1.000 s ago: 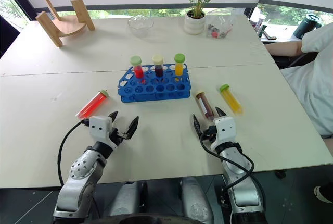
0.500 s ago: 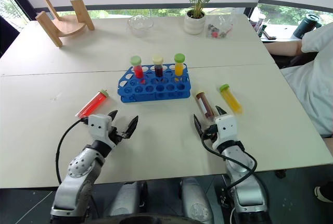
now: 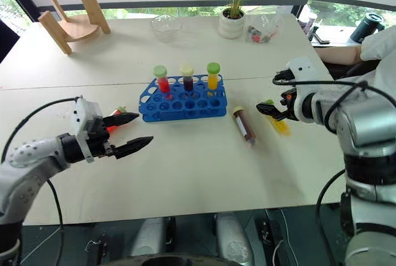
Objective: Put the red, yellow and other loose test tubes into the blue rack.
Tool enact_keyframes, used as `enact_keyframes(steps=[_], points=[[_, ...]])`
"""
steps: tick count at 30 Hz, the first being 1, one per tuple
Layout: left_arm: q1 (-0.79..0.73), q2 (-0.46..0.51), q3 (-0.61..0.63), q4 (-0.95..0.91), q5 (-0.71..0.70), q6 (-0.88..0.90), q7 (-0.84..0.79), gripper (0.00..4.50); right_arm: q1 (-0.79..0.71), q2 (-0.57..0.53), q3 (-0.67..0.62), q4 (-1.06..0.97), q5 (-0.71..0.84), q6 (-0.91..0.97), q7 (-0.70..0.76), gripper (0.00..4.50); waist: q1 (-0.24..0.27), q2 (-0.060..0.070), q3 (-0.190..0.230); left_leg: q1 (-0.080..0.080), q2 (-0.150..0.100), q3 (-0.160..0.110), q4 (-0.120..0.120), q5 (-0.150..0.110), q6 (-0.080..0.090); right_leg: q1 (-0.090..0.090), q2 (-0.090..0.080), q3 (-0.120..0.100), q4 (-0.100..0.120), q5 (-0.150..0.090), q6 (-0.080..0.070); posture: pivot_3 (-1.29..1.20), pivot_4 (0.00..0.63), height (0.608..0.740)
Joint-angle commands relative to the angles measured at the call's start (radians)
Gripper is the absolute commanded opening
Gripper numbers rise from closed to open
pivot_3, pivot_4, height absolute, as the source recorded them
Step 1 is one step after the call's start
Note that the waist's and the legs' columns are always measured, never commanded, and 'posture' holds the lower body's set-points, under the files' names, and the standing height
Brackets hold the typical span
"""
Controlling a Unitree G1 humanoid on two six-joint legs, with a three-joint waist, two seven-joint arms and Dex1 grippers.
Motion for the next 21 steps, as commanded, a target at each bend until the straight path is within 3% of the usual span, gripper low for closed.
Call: enact_keyframes(steps=[1,7,12,14,15,18,21], points=[[-0.028,0.02,0.02,-0.004,-0.022,0.0,-0.033,4.42,-0.058,-0.053,0.128,0.127,-0.045,-0.081,0.094,4.5,0.0,0.0,0.0,0.0,0.0,0.0,0.0,-0.001,0.001,0.0,0.0,0.0,0.0,0.0,0.0,0.0,0.15,0.74],[-0.047,0.024,0.021,0.003,-0.008,-0.01,-0.043,4.42,-0.101,-0.033,0.297,0.363,-0.153,-0.284,0.222,4.5,0.001,0.001,0.001,-0.001,0.0,0.001,0.0,-0.002,0.003,-0.002,0.0,0.0,-0.001,0.002,0.004,0.0,0.15,0.74],[-0.032,0.046,0.05,-0.006,-0.017,-0.002,-0.05,4.5,-0.148,0.011,0.345,0.52,-0.233,-0.405,0.288,2.17,-0.007,0.001,0.001,-0.001,0.001,0.002,0.001,-0.002,0.003,-0.002,0.0,0.001,0.0,0.002,0.004,0.0,0.15,0.74],[-0.031,0.048,0.054,-0.005,-0.015,-0.004,-0.05,4.5,-0.162,0.017,0.345,0.538,-0.251,-0.424,0.313,1.03,-0.008,0.001,0.001,-0.001,0.001,0.002,0.002,-0.002,0.003,-0.001,0.0,0.001,0.0,0.002,0.004,0.0,0.15,0.74],[-0.029,0.048,0.057,-0.006,-0.013,-0.005,-0.049,4.5,-0.167,0.019,0.342,0.54,-0.258,-0.432,0.322,0.8,-0.008,0.001,0.001,-0.001,0.001,0.002,0.002,-0.002,0.003,-0.001,0.0,0.001,0.0,0.002,0.004,0.0,0.15,0.74],[-0.027,0.049,0.065,-0.009,-0.01,-0.005,-0.045,4.5,-0.183,0.023,0.291,0.515,-0.255,-0.441,0.332,0.8,-0.01,0.001,0.001,-0.001,0.001,0.002,0.003,-0.002,0.003,-0.001,0.0,0.001,0.0,0.002,0.004,0.0,0.15,0.74],[-0.024,0.04,0.091,-0.015,-0.025,0.002,-0.025,4.5,-0.155,0.07,0.111,0.365,-0.165,-0.484,0.29,0.8,-0.014,0.003,0.002,-0.001,0.001,0.002,0.002,-0.002,0.003,-0.002,0.0,0.001,0.0,0.002,0.004,0.0,0.15,0.74]])
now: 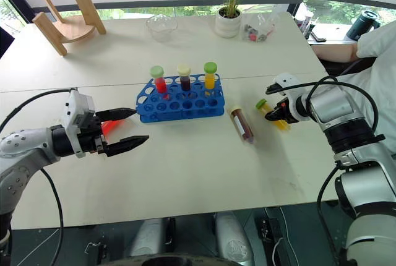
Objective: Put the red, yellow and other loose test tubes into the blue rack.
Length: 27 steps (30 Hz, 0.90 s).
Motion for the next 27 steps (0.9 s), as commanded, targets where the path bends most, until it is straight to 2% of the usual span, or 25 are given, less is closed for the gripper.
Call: enact_keyframes(steps=[1,2,6,10,15,19,27], points=[[0.003,0.008,0.063,-0.035,-0.018,-0.004,0.019,4.5,0.022,0.053,-0.234,-0.209,0.103,-0.087,-0.052,0.8,-0.003,0.001,0.001,0.0,0.0,0.0,-0.001,0.0,0.0,-0.001,0.0,0.0,0.001,0.0,0.0,0.0,0.15,0.74],[0.006,0.006,0.068,-0.038,-0.022,-0.001,0.025,4.5,0.061,0.082,-0.285,-0.282,0.122,-0.118,-0.078,0.8,-0.004,0.001,0.0,0.0,0.0,-0.001,-0.001,0.0,0.0,-0.001,0.001,0.0,0.002,0.0,0.0,0.0,0.15,0.74],[0.012,-0.004,0.077,-0.047,-0.041,0.014,0.046,4.5,0.23,0.313,-0.475,-0.523,0.23,-0.288,-0.219,0.8,-0.001,0.0,0.0,0.0,0.0,-0.005,-0.003,0.0,0.0,-0.002,0.002,-0.002,0.004,-0.001,0.001,0.0,0.15,0.74],[-0.004,-0.009,0.064,-0.038,-0.052,0.023,0.057,4.5,0.328,0.507,-0.507,-0.603,0.275,-0.478,-0.273,0.8,0.001,0.0,0.0,-0.001,-0.001,-0.003,-0.001,0.0,-0.001,-0.002,0.0,-0.001,0.006,-0.001,0.001,0.0,0.15,0.74],[-0.039,-0.022,0.032,-0.025,-0.048,0.028,0.07,4.5,0.362,0.666,-0.444,-0.462,0.203,-0.749,-0.301,0.8,-0.005,0.0,0.0,0.001,-0.001,-0.002,0.001,0.002,-0.004,-0.001,0.0,-0.001,0.008,0.0,0.002,0.0,0.15,0.74],[-0.056,-0.031,0.017,-0.033,-0.052,0.037,0.087,4.5,0.359,0.74,-0.387,-0.314,0.142,-0.92,-0.299,0.8,-0.011,0.0,0.0,0.003,-0.001,-0.003,0.001,0.002,-0.004,0.001,0.001,-0.001,0.009,0.0,0.001,0.0,0.15,0.74],[-0.046,-0.022,0.037,-0.056,-0.063,0.054,0.099,4.5,0.338,0.773,-0.359,-0.092,0.104,-1.103,-0.277,0.8,-0.01,0.0,0.0,0.002,0.0,-0.003,-0.001,0.002,-0.004,-0.002,0.0,-0.001,0.011,0.0,0.001,0.0,0.15,0.74]])
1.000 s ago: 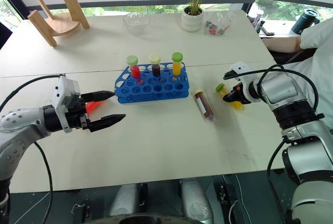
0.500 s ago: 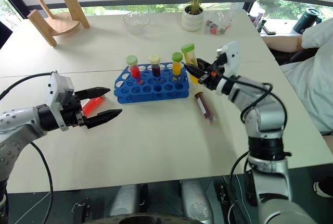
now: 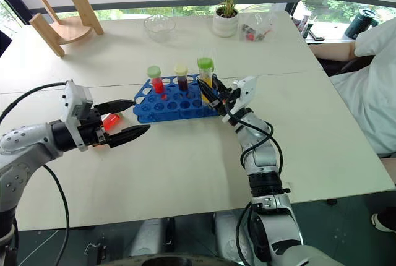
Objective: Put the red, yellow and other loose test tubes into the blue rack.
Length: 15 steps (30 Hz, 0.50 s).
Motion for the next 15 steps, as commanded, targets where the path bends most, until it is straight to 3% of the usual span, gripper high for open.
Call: enact_keyframes(steps=[1,15], points=[[-0.005,0.01,0.026,-0.037,-0.017,0.003,0.007,4.5,-0.036,0.007,-0.002,0.03,0.0,-0.072,0.01,0.8,0.0,0.0,0.0,0.0,0.0,0.0,0.0,0.0,0.0,0.0,0.0,0.0,0.0,0.0,0.0,0.0,0.15,0.74],[-0.016,0.01,0.022,-0.051,-0.022,0.016,0.024,4.5,-0.051,-0.003,-0.002,0.141,-0.005,-0.155,0.015,0.8,-0.001,0.0,0.0,0.0,0.0,0.0,0.001,0.0,-0.001,0.0,0.0,0.0,0.001,0.0,0.0,0.0,0.15,0.74]])
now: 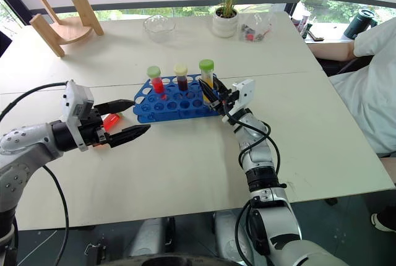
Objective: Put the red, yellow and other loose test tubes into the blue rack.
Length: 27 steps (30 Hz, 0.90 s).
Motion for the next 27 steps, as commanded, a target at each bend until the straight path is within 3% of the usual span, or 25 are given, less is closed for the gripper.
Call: enact_keyframes(steps=[1,8,27], points=[[-0.009,0.011,0.021,-0.04,-0.015,-0.003,0.002,4.5,0.003,-0.003,0.004,-0.01,-0.003,-0.018,0.009,0.8,0.0,0.0,0.0,0.0,0.0,0.0,0.0,0.0,0.0,0.0,0.0,0.0,0.0,0.0,0.0,0.0,0.15,0.74],[-0.013,0.018,0.019,-0.034,-0.016,-0.003,-0.006,4.5,0.017,-0.002,0.011,-0.042,0.001,-0.004,0.004,0.8,0.0,0.0,0.0,0.0,0.0,0.0,0.0,0.0,0.0,0.0,0.0,0.0,0.0,0.0,0.0,0.0,0.15,0.74],[-0.018,0.019,0.013,-0.041,-0.016,-0.003,-0.003,4.5,-0.035,0.025,0.015,0.142,-0.034,-0.108,-0.003,0.8,-0.003,0.0,0.0,0.001,0.0,0.0,0.001,0.0,0.0,0.001,0.0,0.0,0.001,0.0,0.0,0.0,0.15,0.74]])
